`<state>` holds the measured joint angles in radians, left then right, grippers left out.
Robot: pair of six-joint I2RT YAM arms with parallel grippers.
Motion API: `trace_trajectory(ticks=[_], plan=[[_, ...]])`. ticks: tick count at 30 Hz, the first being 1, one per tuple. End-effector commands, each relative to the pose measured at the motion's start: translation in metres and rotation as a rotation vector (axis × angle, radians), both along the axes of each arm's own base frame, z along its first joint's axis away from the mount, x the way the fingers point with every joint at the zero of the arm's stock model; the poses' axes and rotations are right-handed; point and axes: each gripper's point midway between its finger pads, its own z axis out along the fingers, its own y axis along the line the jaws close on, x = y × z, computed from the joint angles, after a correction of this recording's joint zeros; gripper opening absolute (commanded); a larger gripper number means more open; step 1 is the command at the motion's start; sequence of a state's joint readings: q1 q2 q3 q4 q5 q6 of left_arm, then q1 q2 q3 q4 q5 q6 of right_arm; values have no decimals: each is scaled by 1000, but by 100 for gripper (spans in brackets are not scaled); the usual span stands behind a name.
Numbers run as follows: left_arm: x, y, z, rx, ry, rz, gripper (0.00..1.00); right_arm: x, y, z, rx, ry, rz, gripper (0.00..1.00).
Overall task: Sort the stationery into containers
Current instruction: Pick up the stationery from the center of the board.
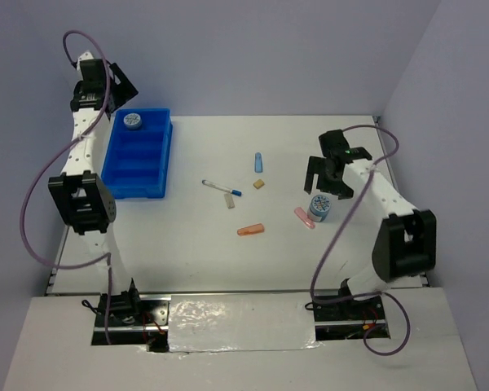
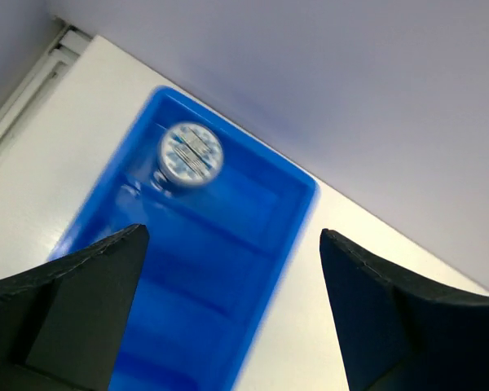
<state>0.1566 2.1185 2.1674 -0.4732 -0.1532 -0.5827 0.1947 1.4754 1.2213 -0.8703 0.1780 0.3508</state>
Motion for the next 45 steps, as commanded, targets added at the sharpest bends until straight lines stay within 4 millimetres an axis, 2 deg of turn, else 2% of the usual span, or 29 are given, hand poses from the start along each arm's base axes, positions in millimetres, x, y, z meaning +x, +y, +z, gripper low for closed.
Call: trace_trajectory(ticks=[1,2,3,4,6,10,12,13,15,19,21,22,23,25,30,32,33,36,38,39,42,44,45], plan=[[-47,-52,9,27,82,-130,99,33,-14,-20,-69,-28,-38,100],[-59,-67,11,34,95,-170,99,37,-12,-24,-61,-23,-38,100],[-67,-77,4,12,113,-200,99,40,-11,-28,-49,-13,-36,100],[-81,-86,-25,-18,175,-224,99,41,-8,-37,-33,9,-31,100],[-100,-103,-33,-58,190,-262,99,42,-4,-52,-10,33,-36,100],[-121,-132,-32,-18,251,-330,99,31,-8,-72,-24,101,-82,96],[-132,-138,-27,-13,262,-349,99,26,-10,-75,-24,111,-117,91],[-136,-144,-25,-16,264,-368,99,21,-10,-74,-28,109,-128,81],[-143,-149,-19,-6,262,-386,99,16,-12,-72,-24,108,-159,77],[-160,-162,-24,29,307,-432,99,4,-15,-73,-33,127,-186,79],[-168,-163,-29,47,327,-441,99,1,-14,-76,-26,133,-185,85],[-171,-168,-32,50,337,-454,99,-3,-14,-77,-23,135,-182,92],[-174,-168,-31,55,337,-457,99,-2,-12,-78,-10,125,-181,93],[-180,-172,-38,55,355,-473,99,-3,-12,-75,-6,108,-180,94],[-195,-181,-35,70,363,-503,99,-3,-10,-61,21,64,-184,92],[-201,-184,-31,73,354,-509,99,-5,-8,-60,35,54,-193,83],[-205,-184,-35,70,366,-511,99,-7,-10,-59,28,50,-202,70],[-216,-187,-37,69,366,-525,99,-8,-13,-55,26,33,-219,54],[-223,-191,-35,67,353,-550,99,-7,-13,-51,28,18,-220,50],[-227,-192,-41,63,363,-561,99,-5,-12,-45,33,0,-220,46],[-237,-212,-40,35,333,-649,99,1,-10,-25,53,-51,-210,43],[-241,-235,-31,-7,272,-746,99,4,4,-8,102,-84,-146,42],[-243,-250,-29,-32,251,-793,99,8,17,11,121,-140,-52,42]])
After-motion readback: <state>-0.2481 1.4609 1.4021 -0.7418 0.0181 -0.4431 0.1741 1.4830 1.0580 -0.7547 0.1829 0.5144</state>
